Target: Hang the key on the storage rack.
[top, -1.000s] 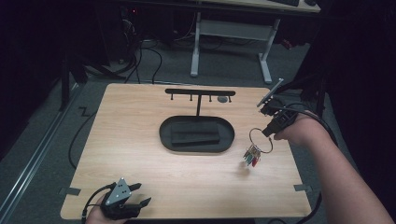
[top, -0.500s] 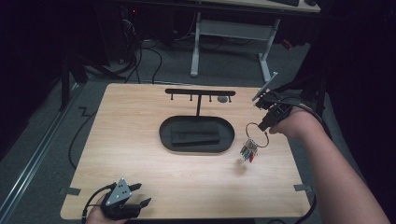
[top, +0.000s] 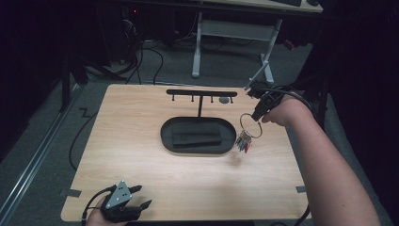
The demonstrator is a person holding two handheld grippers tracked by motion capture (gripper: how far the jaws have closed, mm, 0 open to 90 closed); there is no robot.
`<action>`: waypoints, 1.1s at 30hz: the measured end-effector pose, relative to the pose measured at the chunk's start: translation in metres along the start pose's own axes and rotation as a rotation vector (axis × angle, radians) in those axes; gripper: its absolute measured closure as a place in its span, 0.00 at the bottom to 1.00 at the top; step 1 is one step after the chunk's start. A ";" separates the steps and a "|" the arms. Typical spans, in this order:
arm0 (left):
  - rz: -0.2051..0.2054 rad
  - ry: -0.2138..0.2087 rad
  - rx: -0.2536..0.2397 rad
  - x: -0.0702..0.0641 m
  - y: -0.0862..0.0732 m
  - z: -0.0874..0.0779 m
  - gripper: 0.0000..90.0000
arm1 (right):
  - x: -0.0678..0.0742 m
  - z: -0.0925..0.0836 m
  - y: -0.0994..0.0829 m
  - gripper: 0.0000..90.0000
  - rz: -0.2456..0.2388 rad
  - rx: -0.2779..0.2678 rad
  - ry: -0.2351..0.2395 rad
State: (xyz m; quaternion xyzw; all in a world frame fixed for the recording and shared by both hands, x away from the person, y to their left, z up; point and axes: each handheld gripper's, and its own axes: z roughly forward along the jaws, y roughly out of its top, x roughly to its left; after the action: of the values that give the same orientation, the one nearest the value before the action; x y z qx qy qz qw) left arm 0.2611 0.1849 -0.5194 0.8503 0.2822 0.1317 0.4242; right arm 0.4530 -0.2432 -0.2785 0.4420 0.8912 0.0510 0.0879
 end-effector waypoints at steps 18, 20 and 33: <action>0.021 0.014 0.010 -0.002 -0.001 0.001 0.42 | -0.003 0.011 0.051 0.98 -0.041 -0.041 0.015; 0.024 0.016 -0.004 -0.002 0.000 0.000 0.42 | -0.005 0.012 0.053 0.98 -0.047 -0.047 0.016; 0.027 0.022 0.017 -0.003 -0.002 0.002 0.42 | -0.023 0.036 0.075 0.97 0.002 -0.061 0.017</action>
State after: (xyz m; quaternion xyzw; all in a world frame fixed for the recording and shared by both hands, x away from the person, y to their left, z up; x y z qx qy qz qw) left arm 0.2592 0.1825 -0.5220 0.8561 0.2765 0.1445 0.4119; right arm 0.5325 -0.2155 -0.2984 0.4397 0.8895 0.0820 0.0939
